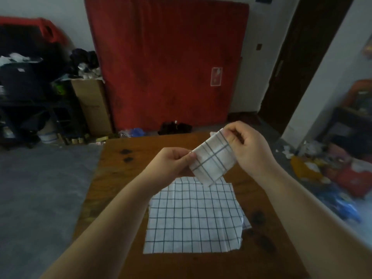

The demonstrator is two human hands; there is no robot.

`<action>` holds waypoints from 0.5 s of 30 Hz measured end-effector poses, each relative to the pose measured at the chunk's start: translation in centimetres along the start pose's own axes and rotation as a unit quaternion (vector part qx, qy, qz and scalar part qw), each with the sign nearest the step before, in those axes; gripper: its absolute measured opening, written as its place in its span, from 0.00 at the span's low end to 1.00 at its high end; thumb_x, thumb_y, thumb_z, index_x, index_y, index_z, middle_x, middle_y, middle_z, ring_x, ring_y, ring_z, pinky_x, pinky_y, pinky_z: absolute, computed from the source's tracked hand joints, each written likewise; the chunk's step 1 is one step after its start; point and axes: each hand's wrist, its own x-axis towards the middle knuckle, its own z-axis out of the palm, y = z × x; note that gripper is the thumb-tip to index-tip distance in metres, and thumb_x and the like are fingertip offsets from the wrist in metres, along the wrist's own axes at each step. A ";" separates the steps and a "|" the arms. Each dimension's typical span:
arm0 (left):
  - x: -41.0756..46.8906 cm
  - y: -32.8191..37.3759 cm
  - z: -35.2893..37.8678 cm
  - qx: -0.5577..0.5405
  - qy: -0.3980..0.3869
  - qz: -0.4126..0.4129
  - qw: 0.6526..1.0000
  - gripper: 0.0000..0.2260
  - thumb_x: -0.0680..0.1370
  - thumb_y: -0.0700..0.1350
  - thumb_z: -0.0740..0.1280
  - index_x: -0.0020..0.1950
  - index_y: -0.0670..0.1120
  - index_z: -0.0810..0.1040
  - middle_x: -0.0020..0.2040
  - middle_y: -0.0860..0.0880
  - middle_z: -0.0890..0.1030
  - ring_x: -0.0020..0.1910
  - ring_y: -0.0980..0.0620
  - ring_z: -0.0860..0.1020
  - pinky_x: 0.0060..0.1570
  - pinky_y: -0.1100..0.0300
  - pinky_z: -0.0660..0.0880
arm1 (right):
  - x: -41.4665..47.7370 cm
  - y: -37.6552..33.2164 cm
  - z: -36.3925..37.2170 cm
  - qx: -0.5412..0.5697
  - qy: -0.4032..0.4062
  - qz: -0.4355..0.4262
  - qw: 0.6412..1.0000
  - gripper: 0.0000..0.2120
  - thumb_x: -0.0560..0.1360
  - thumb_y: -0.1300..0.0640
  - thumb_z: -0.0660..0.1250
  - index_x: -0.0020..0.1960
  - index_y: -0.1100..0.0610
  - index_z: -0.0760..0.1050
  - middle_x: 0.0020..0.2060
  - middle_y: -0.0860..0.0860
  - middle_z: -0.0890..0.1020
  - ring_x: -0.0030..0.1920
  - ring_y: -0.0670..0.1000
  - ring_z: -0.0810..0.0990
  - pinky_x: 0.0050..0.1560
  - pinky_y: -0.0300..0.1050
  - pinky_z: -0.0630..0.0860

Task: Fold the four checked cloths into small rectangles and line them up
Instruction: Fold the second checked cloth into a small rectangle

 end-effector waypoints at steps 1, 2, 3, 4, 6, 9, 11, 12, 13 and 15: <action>0.2 -0.5 0.7 0.034 0.014 -0.003 0.999 0.10 0.83 0.46 0.64 0.52 0.46 0.84 0.45 0.50 0.88 0.47 0.50 0.87 0.51 0.53 0.84 | -0.9 0.3 -0.1 -0.017 0.031 0.010 0.999 0.03 0.82 0.53 0.65 0.53 0.45 0.75 0.47 0.41 0.79 0.46 0.40 0.78 0.44 0.33 0.72; 0.4 -0.9 1.6 0.075 0.035 -0.001 0.997 0.10 0.83 0.47 0.63 0.50 0.48 0.84 0.44 0.51 0.87 0.46 0.49 0.86 0.51 0.51 0.84 | -1.9 0.6 -0.2 -0.026 0.063 0.020 0.997 0.05 0.81 0.54 0.66 0.54 0.44 0.74 0.48 0.41 0.78 0.47 0.39 0.77 0.43 0.31 0.72; 0.7 -1.3 2.6 0.108 0.056 0.005 0.993 0.11 0.84 0.48 0.63 0.49 0.49 0.84 0.42 0.51 0.87 0.43 0.48 0.86 0.48 0.53 0.84 | -2.9 0.8 -0.1 -0.021 0.080 0.037 0.996 0.06 0.81 0.55 0.66 0.55 0.45 0.73 0.48 0.41 0.77 0.48 0.37 0.77 0.43 0.29 0.73; 0.9 -1.6 3.9 0.131 0.073 0.015 0.989 0.11 0.84 0.48 0.63 0.48 0.49 0.84 0.40 0.51 0.86 0.38 0.50 0.84 0.41 0.58 0.83 | -4.0 1.0 -0.1 -0.005 0.077 0.066 0.995 0.06 0.81 0.54 0.66 0.56 0.45 0.73 0.47 0.41 0.78 0.48 0.36 0.77 0.43 0.29 0.73; 1.1 -1.7 6.8 0.183 0.093 0.049 0.977 0.09 0.84 0.49 0.62 0.52 0.54 0.82 0.37 0.53 0.83 0.30 0.60 0.76 0.30 0.67 0.74 | -5.8 1.5 0.1 0.052 0.026 0.166 0.984 0.06 0.83 0.49 0.64 0.60 0.45 0.73 0.49 0.42 0.79 0.48 0.37 0.79 0.43 0.32 0.75; 1.2 -2.0 11.4 0.319 0.108 0.132 0.932 0.11 0.83 0.52 0.61 0.60 0.58 0.80 0.43 0.60 0.83 0.39 0.64 0.78 0.39 0.67 0.77 | -7.4 2.8 -0.8 0.222 -0.011 0.307 0.926 0.12 0.84 0.45 0.60 0.63 0.48 0.76 0.54 0.45 0.84 0.52 0.42 0.84 0.48 0.37 0.78; 1.3 -2.5 14.4 0.394 0.090 0.197 0.893 0.12 0.82 0.53 0.60 0.61 0.57 0.80 0.52 0.59 0.83 0.50 0.62 0.79 0.52 0.62 0.78 | -8.0 4.0 -2.5 0.340 0.039 0.351 0.871 0.12 0.84 0.47 0.62 0.62 0.51 0.78 0.51 0.49 0.87 0.51 0.48 0.87 0.51 0.45 0.82; 1.2 -2.6 16.0 0.415 0.077 0.216 0.880 0.13 0.82 0.54 0.61 0.65 0.57 0.79 0.58 0.59 0.83 0.56 0.59 0.78 0.58 0.59 0.77 | -8.3 4.8 -3.4 0.362 0.068 0.363 0.856 0.11 0.83 0.48 0.63 0.61 0.51 0.79 0.50 0.51 0.87 0.50 0.49 0.88 0.53 0.50 0.84; 1.2 -2.7 17.7 0.432 0.065 0.227 0.871 0.17 0.81 0.56 0.61 0.68 0.57 0.77 0.63 0.58 0.81 0.62 0.56 0.77 0.63 0.56 0.75 | -8.7 5.7 -4.5 0.351 0.088 0.371 0.855 0.10 0.83 0.48 0.64 0.60 0.50 0.79 0.50 0.51 0.87 0.50 0.51 0.88 0.54 0.53 0.84; 1.2 -2.2 20.9 0.444 0.031 0.238 0.863 0.21 0.80 0.60 0.58 0.71 0.58 0.74 0.70 0.56 0.76 0.69 0.52 0.72 0.67 0.52 0.69 | -9.8 8.0 -6.9 0.309 0.119 0.384 0.862 0.08 0.83 0.48 0.63 0.58 0.47 0.79 0.51 0.50 0.86 0.51 0.51 0.87 0.55 0.57 0.84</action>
